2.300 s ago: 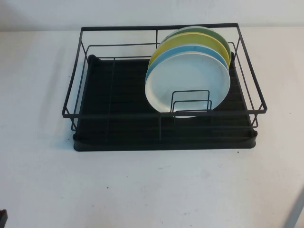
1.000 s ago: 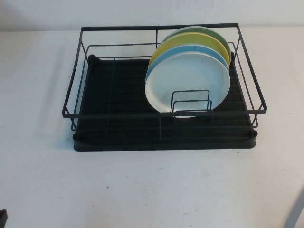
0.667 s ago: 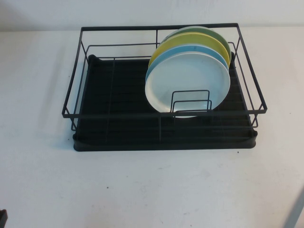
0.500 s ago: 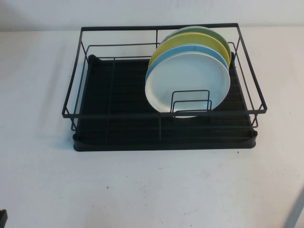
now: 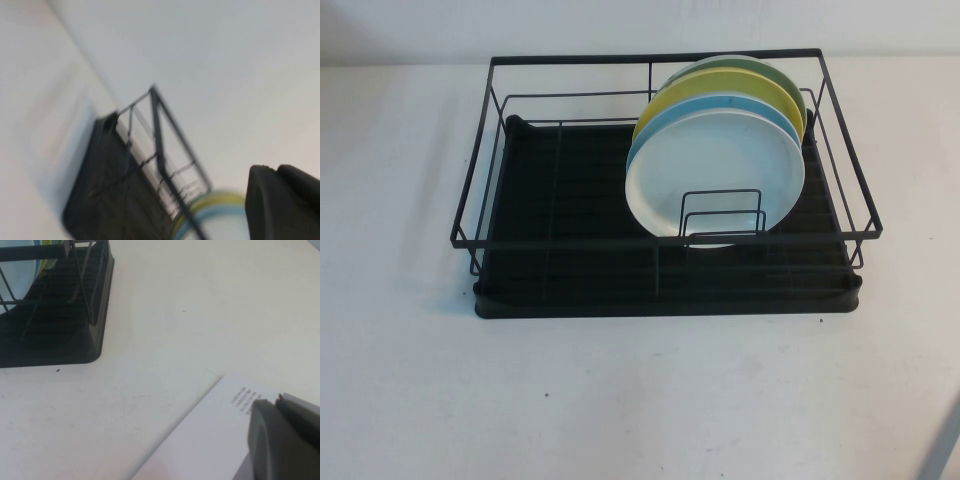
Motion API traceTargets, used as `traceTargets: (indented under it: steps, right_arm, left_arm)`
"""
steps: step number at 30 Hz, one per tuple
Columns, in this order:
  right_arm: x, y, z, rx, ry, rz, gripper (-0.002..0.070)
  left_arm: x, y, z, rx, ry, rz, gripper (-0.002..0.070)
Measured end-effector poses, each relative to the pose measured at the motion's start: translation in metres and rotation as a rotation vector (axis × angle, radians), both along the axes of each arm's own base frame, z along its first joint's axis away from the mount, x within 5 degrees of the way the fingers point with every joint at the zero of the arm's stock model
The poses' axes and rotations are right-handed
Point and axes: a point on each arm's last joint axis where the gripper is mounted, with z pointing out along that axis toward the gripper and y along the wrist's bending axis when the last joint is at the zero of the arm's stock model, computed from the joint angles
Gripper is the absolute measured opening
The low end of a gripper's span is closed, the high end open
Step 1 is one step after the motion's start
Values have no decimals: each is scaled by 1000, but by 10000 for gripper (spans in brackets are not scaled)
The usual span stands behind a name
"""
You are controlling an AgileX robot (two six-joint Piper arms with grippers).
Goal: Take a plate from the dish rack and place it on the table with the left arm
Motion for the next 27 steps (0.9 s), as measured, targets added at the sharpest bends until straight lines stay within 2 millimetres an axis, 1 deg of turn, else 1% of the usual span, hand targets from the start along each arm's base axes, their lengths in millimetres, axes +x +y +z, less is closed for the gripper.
traceTargets:
  steps: [2, 4, 7, 12, 15, 16, 17, 20, 23, 25, 27]
  right_arm:
    - [0, 0, 0, 0, 0, 0, -20]
    - [0, 0, 0, 0, 0, 0, -20]
    - [0, 0, 0, 0, 0, 0, -20]
    - [0, 0, 0, 0, 0, 0, -20]
    - [0, 0, 0, 0, 0, 0, -20]
    - [0, 0, 0, 0, 0, 0, -20]
    - [0, 0, 0, 0, 0, 0, -20]
    - [0, 0, 0, 0, 0, 0, -20]
    - [0, 0, 0, 0, 0, 0, -20]
    - [0, 0, 0, 0, 0, 0, -20]
    - [0, 0, 0, 0, 0, 0, -20]
  left_arm:
    - [0, 4, 4, -80, -34, 35, -4]
    - [0, 6, 6, -93, -58, 60, -4]
    - [0, 7, 7, -49, -68, 74, -4]
    - [0, 7, 6, -37, -64, 73, -4]
    - [0, 3, 3, -12, -27, 32, -4]
    - [1, 0, 2, 23, 4, 0, -4]
    - [1, -3, 6, 62, 25, -30, -4]
    - [6, -14, 31, 267, 97, -138, -4]
    - [17, -21, 71, 540, 116, -225, -4]
    - [28, -26, 100, 745, 123, -302, -4]
    - [38, -31, 130, 908, 95, -367, -4]
